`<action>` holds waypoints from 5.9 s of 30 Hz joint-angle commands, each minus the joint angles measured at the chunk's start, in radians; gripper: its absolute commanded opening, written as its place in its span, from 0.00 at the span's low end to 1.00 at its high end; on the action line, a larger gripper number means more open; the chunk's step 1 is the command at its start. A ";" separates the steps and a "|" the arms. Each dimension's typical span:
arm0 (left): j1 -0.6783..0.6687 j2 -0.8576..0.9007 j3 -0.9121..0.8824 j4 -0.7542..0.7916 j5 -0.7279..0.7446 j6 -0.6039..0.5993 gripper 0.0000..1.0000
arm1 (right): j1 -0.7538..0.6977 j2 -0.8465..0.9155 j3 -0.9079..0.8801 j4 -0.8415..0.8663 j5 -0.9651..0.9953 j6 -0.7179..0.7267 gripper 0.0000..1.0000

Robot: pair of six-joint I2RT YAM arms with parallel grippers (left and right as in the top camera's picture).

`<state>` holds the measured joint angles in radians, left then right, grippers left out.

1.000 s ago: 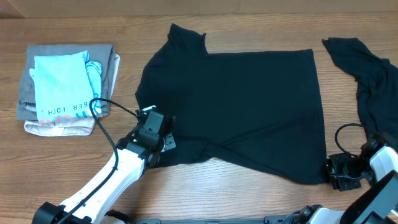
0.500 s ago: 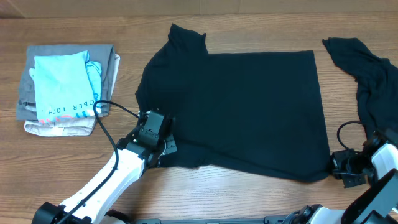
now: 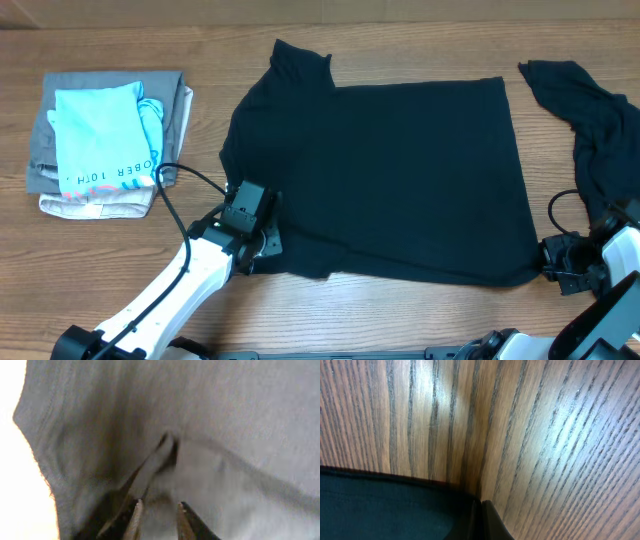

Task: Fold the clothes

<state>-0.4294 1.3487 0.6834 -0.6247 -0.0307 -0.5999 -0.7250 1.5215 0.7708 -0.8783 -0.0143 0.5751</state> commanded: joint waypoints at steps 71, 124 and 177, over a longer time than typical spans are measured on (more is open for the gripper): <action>0.005 0.183 0.041 -0.109 0.063 0.218 0.37 | -0.002 0.006 0.027 0.006 0.021 0.000 0.10; 0.012 0.181 0.112 -0.320 0.124 0.080 0.04 | 0.147 0.006 0.254 -0.190 -0.006 -0.026 0.04; 0.012 0.181 0.188 -0.365 0.163 0.080 0.30 | 0.148 0.006 0.254 -0.190 -0.006 -0.026 0.08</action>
<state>-0.4232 1.5265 0.8776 -0.9981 0.1204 -0.5179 -0.5816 1.5253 0.9997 -1.0725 -0.0334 0.5491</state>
